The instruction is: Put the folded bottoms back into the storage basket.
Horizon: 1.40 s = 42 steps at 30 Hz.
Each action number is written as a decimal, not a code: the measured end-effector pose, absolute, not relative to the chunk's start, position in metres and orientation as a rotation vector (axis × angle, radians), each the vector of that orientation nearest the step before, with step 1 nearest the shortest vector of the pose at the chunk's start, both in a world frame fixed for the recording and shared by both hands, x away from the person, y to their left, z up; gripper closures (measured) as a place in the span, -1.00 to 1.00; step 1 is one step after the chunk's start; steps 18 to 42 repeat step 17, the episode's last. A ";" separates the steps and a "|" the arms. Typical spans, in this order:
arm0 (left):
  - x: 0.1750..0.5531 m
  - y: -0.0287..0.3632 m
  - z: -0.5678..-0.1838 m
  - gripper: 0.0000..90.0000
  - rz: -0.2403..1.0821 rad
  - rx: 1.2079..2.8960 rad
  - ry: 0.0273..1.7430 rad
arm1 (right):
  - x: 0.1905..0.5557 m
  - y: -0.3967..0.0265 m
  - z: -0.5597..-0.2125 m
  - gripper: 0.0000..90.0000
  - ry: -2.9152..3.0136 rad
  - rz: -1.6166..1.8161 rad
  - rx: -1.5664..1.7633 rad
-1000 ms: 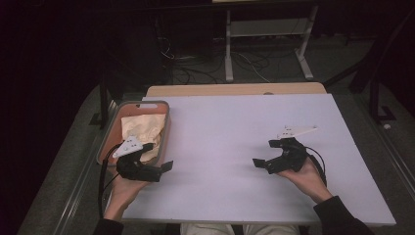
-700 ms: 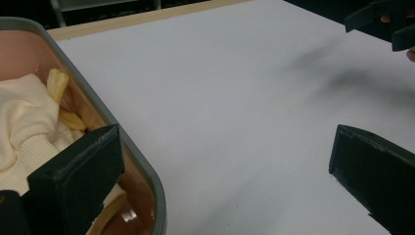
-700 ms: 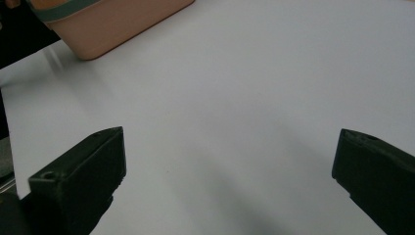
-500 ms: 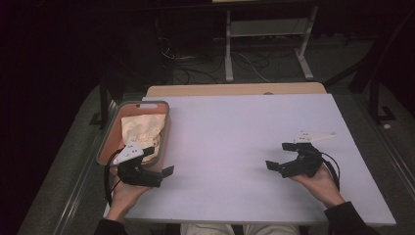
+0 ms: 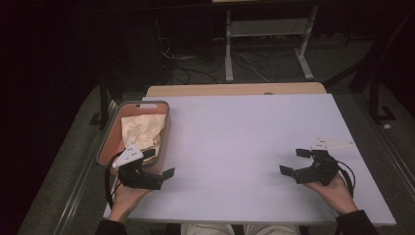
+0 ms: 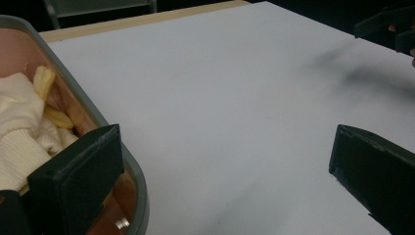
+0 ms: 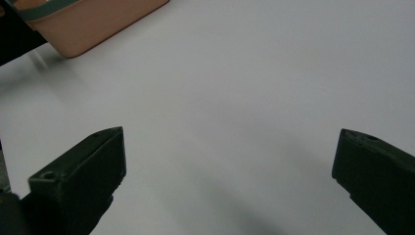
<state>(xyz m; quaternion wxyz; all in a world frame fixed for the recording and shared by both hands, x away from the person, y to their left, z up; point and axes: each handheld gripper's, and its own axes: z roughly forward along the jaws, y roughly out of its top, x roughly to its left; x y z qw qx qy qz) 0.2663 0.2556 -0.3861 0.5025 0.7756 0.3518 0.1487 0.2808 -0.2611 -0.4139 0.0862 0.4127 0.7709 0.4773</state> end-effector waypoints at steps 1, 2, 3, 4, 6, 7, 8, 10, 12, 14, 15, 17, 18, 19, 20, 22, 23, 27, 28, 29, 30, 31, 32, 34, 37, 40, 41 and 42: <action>0.266 0.255 -0.387 -1.00 0.355 1.879 0.848 | 0.280 -0.264 -0.415 -1.00 2.293 1.423 1.234; 0.266 0.255 -0.387 -1.00 0.354 1.877 0.849 | 0.278 -0.266 -0.416 -1.00 2.287 1.422 1.241; 0.266 0.254 -0.388 -1.00 0.350 1.878 0.848 | 0.277 -0.268 -0.417 -1.00 2.281 1.421 1.242; 0.265 0.255 -0.388 -1.00 0.350 1.879 0.845 | 0.275 -0.271 -0.418 -1.00 2.274 1.420 1.244; 0.265 0.255 -0.388 -1.00 0.350 1.872 0.843 | 0.271 -0.276 -0.420 -1.00 2.259 1.421 1.245; 0.265 0.255 -0.388 -1.00 0.350 1.869 0.842 | 0.270 -0.278 -0.420 -1.00 2.253 1.422 1.248; 0.264 0.256 -0.388 -1.00 0.349 1.866 0.841 | 0.268 -0.281 -0.421 -1.00 2.242 1.421 1.251; 0.264 0.256 -0.389 -1.00 0.346 1.864 0.842 | 0.265 -0.285 -0.423 -1.00 2.231 1.422 1.256; 0.263 0.256 -0.390 -1.00 0.345 1.867 0.843 | 0.262 -0.288 -0.424 -1.00 2.222 1.419 1.253; 0.263 0.256 -0.390 -1.00 0.344 1.870 0.844 | 0.260 -0.291 -0.425 -1.00 2.213 1.418 1.254; 0.263 0.256 -0.390 -1.00 0.344 1.873 0.842 | 0.259 -0.292 -0.426 -1.00 2.209 1.420 1.258; 0.264 0.256 -0.390 -1.00 0.346 1.875 0.842 | 0.258 -0.294 -0.425 -1.00 2.201 1.428 1.252; 0.264 0.256 -0.390 -1.00 0.346 1.875 0.842 | 0.258 -0.294 -0.425 -1.00 2.201 1.428 1.252; 0.264 0.256 -0.390 -1.00 0.346 1.875 0.842 | 0.258 -0.294 -0.425 -1.00 2.201 1.428 1.252; 0.264 0.256 -0.390 -1.00 0.346 1.875 0.842 | 0.258 -0.294 -0.425 -1.00 2.201 1.428 1.252; 0.264 0.256 -0.390 -1.00 0.346 1.875 0.842 | 0.258 -0.294 -0.425 -1.00 2.201 1.428 1.252; 0.264 0.256 -0.390 -1.00 0.346 1.875 0.842 | 0.258 -0.294 -0.425 -1.00 2.201 1.428 1.252; 0.264 0.256 -0.390 -1.00 0.346 1.875 0.842 | 0.258 -0.294 -0.425 -1.00 2.201 1.428 1.252; 0.264 0.256 -0.390 -1.00 0.346 1.875 0.842 | 0.258 -0.294 -0.425 -1.00 2.201 1.428 1.252; 0.264 0.256 -0.390 -1.00 0.346 1.875 0.842 | 0.258 -0.294 -0.425 -1.00 2.201 1.428 1.252; 0.264 0.256 -0.390 -1.00 0.346 1.875 0.842 | 0.258 -0.294 -0.425 -1.00 2.201 1.428 1.252; 0.264 0.256 -0.390 -1.00 0.346 1.875 0.842 | 0.258 -0.294 -0.425 -1.00 2.201 1.428 1.252; 0.264 0.256 -0.390 -1.00 0.346 1.875 0.842 | 0.258 -0.294 -0.425 -1.00 2.201 1.428 1.252; 0.264 0.256 -0.390 -1.00 0.346 1.875 0.842 | 0.258 -0.294 -0.425 -1.00 2.201 1.428 1.252; 0.264 0.256 -0.390 -1.00 0.346 1.875 0.842 | 0.258 -0.294 -0.425 -1.00 2.201 1.428 1.252; 0.264 0.256 -0.390 -1.00 0.346 1.875 0.842 | 0.258 -0.294 -0.425 -1.00 2.201 1.428 1.252; 0.264 0.256 -0.390 -1.00 0.346 1.875 0.842 | 0.258 -0.294 -0.425 -1.00 2.201 1.428 1.252; 0.264 0.256 -0.390 -1.00 0.346 1.875 0.842 | 0.258 -0.294 -0.425 -1.00 2.201 1.428 1.252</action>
